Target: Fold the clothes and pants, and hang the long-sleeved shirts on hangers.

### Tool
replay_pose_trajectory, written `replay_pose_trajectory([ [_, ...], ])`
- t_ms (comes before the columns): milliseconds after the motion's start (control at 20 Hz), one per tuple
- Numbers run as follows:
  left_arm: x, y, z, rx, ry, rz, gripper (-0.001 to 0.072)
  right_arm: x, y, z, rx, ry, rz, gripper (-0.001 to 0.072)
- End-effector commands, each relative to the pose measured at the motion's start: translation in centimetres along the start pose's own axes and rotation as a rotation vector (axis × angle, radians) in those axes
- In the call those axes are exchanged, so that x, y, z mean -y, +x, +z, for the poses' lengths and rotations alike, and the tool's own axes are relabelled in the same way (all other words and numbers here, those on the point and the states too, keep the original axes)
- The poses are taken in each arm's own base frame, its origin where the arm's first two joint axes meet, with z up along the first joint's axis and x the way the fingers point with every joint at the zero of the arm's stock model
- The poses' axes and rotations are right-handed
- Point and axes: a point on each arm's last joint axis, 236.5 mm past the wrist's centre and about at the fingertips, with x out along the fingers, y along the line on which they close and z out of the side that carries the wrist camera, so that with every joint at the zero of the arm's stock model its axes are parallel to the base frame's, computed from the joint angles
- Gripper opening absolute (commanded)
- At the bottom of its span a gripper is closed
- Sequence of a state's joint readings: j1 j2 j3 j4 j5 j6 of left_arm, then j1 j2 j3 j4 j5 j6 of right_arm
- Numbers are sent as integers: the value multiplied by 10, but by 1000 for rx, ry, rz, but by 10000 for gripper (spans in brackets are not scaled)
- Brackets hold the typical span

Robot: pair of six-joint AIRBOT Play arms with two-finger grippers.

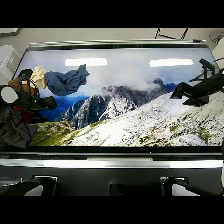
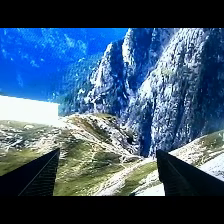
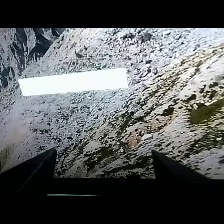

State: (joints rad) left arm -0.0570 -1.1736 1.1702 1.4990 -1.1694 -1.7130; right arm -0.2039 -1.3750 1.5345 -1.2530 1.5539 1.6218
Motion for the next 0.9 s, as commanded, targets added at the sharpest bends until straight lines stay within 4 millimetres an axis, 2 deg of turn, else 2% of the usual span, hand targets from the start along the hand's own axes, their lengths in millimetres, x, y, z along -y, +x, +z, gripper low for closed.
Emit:
replay_pose_trajectory([
  [0, 0, 0, 0, 1, 1, 0, 718, 0, 0, 0, -1, 0, 0, 697],
  [450, 0, 0, 0, 1, 1, 0, 719, 0, 0, 0, 1, -1, 0, 697],
  [650, 2, 0, 2, 7, -3, -9, 718, -4, -8, 62, 266, -2, 15, 696],
  [700, 5, 0, 8, 36, -6, -20, 719, -5, -11, 73, 312, -3, 19, 696],
  [850, 10, -5, 46, 194, -8, -43, 718, -6, -23, 103, 449, -2, 26, 696],
])
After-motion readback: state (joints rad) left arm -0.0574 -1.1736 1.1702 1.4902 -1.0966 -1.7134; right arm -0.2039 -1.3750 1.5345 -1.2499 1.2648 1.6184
